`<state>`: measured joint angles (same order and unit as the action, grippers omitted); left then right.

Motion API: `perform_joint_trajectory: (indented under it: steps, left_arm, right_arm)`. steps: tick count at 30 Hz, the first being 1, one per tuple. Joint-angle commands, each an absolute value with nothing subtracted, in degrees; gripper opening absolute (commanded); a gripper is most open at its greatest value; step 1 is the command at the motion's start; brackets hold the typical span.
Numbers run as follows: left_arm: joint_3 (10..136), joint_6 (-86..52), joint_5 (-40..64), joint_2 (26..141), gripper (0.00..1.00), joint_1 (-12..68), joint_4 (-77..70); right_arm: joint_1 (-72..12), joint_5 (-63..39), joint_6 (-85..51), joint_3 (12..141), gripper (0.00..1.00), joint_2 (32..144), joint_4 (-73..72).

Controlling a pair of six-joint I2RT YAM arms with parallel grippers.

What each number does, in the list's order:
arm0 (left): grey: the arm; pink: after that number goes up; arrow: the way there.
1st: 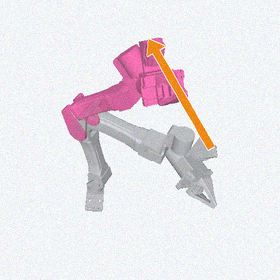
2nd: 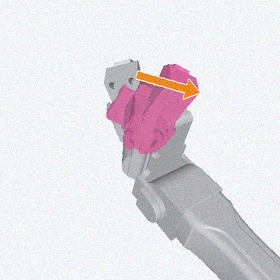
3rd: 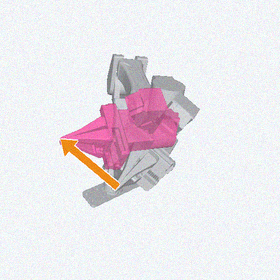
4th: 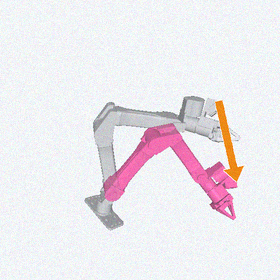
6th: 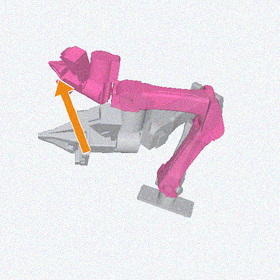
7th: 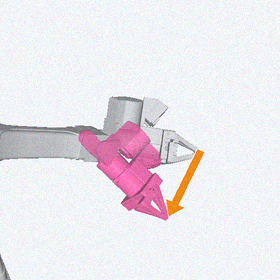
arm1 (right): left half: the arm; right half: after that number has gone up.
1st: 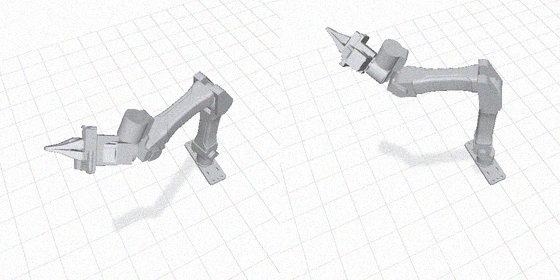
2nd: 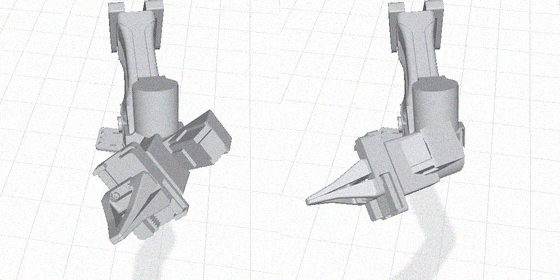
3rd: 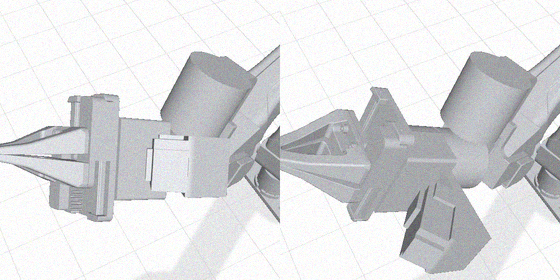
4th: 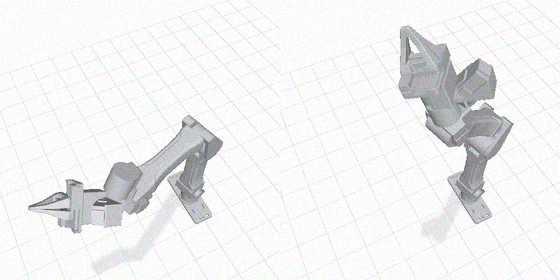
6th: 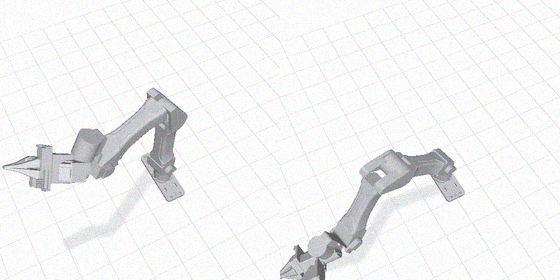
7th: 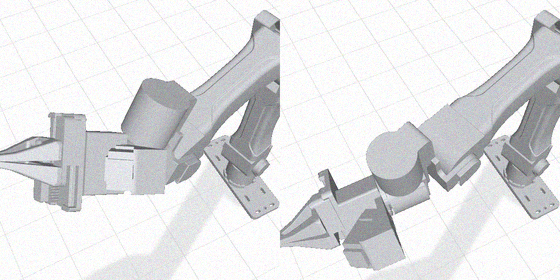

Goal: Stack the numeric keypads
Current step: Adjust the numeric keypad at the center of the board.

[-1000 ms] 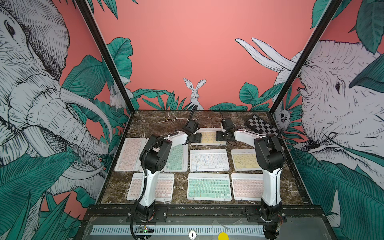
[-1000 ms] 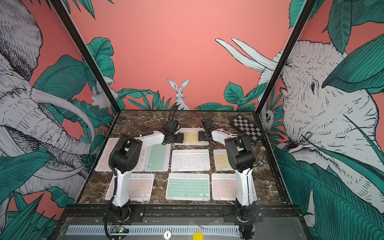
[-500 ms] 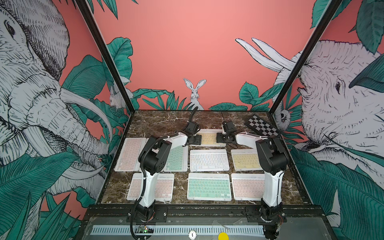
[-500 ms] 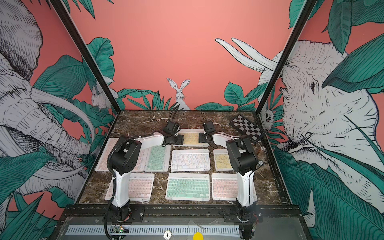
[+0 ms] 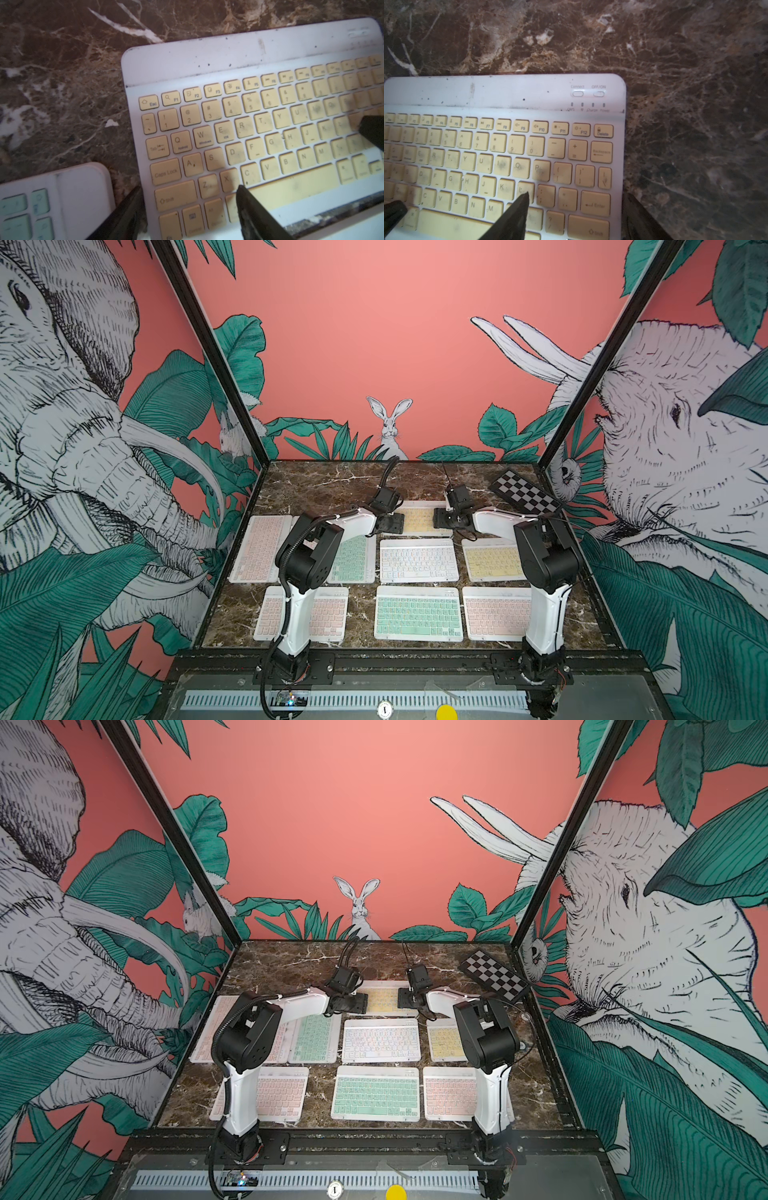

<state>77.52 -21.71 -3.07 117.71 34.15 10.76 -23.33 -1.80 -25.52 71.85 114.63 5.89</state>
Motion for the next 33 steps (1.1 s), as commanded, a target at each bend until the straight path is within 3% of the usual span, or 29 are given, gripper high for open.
perform_joint_trajectory:
  steps: [1,22,33]
  left_arm:
    - [76.49,-22.51,-3.96,115.64,0.73,34.96,12.38]
    - [80.57,-18.86,-10.53,114.40,0.73,34.94,13.23]
    - [76.68,-17.92,-9.94,106.00,0.73,34.95,13.00]
  right_arm:
    - [-24.26,-2.97,-26.19,71.68,0.70,115.09,10.20]
    - [-24.25,2.64,-22.81,73.76,0.74,112.60,11.86]
    - [-24.22,4.53,-21.09,71.20,0.75,105.16,11.34]
